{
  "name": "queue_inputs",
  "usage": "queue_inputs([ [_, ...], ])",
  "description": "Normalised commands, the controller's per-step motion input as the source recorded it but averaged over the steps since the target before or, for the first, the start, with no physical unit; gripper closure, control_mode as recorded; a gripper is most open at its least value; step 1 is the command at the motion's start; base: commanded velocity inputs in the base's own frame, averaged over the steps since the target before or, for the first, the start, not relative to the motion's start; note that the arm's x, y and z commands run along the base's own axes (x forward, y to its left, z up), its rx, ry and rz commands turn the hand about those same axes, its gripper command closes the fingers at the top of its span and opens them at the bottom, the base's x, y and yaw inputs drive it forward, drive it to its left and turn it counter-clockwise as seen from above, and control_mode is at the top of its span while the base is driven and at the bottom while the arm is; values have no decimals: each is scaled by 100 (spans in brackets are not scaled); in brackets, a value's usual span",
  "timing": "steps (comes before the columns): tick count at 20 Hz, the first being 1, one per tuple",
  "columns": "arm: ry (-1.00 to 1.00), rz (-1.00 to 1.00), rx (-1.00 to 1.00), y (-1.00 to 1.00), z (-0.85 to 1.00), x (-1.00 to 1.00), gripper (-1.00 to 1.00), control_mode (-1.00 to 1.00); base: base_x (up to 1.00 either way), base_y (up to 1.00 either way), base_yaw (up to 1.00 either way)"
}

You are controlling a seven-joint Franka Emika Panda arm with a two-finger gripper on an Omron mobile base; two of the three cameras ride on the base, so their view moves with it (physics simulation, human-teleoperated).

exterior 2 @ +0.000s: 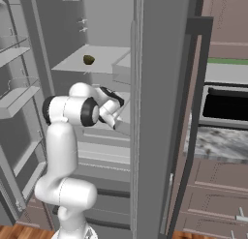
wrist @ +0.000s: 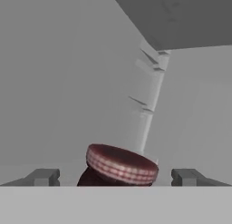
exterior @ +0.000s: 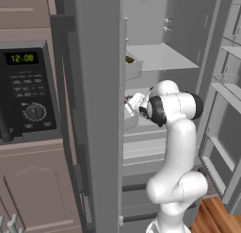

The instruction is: Move the kiwi and jam from the top shelf to the second highest shelf to make space. Then, place the pitcher from the counter on the cleared top shelf.

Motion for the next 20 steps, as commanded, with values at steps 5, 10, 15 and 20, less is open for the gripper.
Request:
queue_inputs([
  [5, 0, 0, 0, 0, 36, -31, -100, -100, 0, 0, 0],
  [10, 0, 0, -3, 0, 34, -39, -100, -100, 0, 0, 0],
  [15, 6, -2, -7, 0, 32, -59, -100, -100, 0, 0, 0],
  [20, 11, -2, -13, 0, 29, -66, -100, -100, 0, 0, 0],
])
